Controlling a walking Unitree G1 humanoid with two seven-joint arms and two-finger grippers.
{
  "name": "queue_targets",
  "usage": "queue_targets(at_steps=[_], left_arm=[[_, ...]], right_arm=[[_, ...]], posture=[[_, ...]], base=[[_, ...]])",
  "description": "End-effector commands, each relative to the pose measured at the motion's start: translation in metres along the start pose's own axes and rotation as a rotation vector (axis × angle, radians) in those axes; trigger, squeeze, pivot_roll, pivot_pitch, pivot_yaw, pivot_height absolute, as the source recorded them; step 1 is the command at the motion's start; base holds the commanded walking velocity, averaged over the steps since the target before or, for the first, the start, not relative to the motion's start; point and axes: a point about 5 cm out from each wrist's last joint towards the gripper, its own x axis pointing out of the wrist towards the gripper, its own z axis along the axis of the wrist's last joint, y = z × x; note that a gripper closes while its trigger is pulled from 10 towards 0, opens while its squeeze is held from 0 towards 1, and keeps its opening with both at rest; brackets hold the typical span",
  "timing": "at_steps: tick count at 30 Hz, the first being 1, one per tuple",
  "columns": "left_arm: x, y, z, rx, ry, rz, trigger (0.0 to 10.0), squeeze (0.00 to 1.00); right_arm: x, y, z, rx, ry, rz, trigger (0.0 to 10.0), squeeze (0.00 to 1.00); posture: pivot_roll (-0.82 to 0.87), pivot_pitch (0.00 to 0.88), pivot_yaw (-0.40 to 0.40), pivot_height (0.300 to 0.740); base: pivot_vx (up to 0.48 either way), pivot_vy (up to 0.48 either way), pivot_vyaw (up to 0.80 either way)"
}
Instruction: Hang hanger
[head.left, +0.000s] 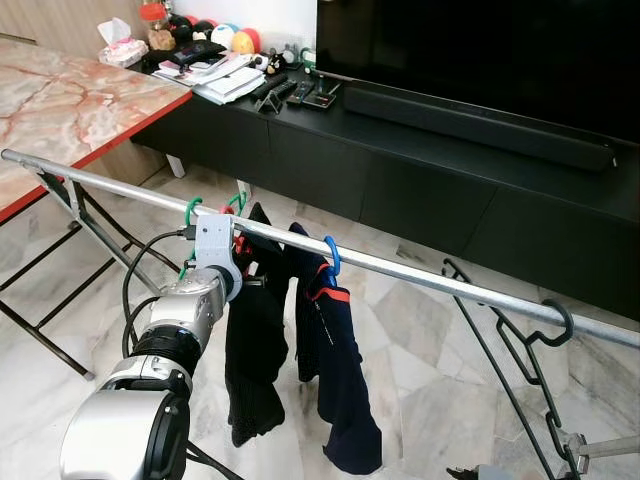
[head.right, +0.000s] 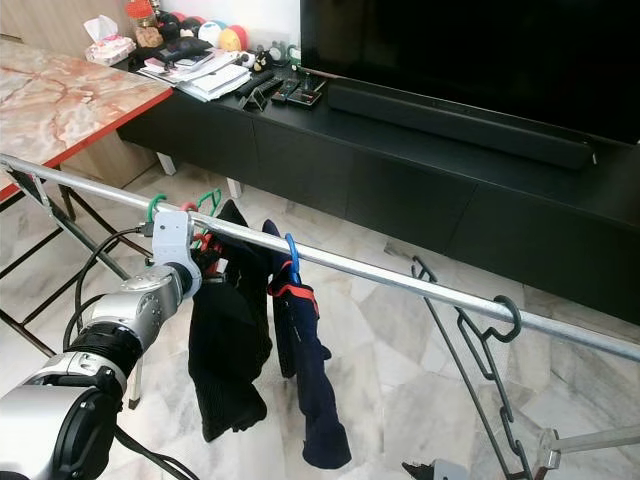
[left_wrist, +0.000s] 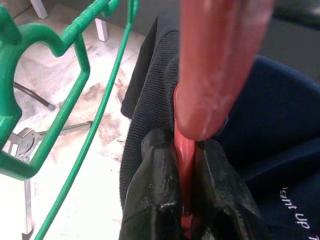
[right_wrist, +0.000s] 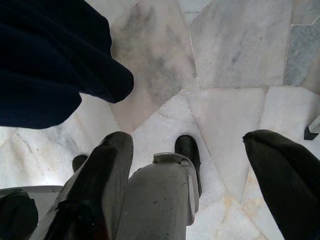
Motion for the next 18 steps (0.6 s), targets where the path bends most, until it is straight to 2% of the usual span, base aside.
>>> queue_targets(at_steps=[1, 4, 7, 11, 13, 15, 18], left_arm=[[0.000, 0.000, -0.014, 0.018, 0.079, -0.003, 0.0, 0.00], [0.000, 0.000, -0.016, 0.027, 0.092, -0.007, 0.0, 0.00], [-0.001, -0.001, -0.023, 0.071, 0.127, -0.016, 0.0, 0.00], [-0.001, 0.003, -0.025, 0.123, 0.128, 0.000, 0.0, 0.00], [-0.001, 0.004, -0.023, 0.132, 0.109, 0.002, 0.0, 0.00], [-0.002, 0.005, -0.009, 0.126, 0.014, -0.017, 0.0, 0.00], [-0.004, 0.009, 0.002, 0.161, -0.051, -0.043, 0.0, 0.00]], right_arm=[[-0.001, 0.000, -0.006, 0.012, 0.017, -0.004, 10.0, 0.00], [-0.001, 0.000, -0.006, 0.012, 0.017, -0.004, 10.0, 0.00], [-0.001, 0.000, -0.005, 0.013, 0.018, -0.004, 10.0, 0.00], [-0.001, 0.000, -0.005, 0.014, 0.017, -0.005, 10.0, 0.00], [-0.001, 0.000, -0.005, 0.016, 0.017, -0.005, 10.0, 0.00], [-0.001, 0.000, -0.005, 0.016, 0.016, -0.007, 10.0, 0.00], [-0.001, 0.000, -0.005, 0.017, 0.016, -0.008, 10.0, 0.00]], posture=[[-0.09, 0.130, 0.005, 0.740], [-0.09, 0.132, 0.004, 0.740], [-0.09, 0.137, 0.004, 0.740], [-0.09, 0.138, 0.003, 0.740], [-0.08, 0.140, 0.002, 0.740], [-0.08, 0.142, 0.002, 0.740], [-0.07, 0.142, -0.001, 0.740]], base=[[0.000, 0.000, 0.00], [0.000, 0.000, 0.00], [0.000, 0.000, 0.00], [0.000, 0.000, 0.00], [0.000, 0.000, 0.00], [0.000, 0.000, 0.00], [0.000, 0.000, 0.00]])
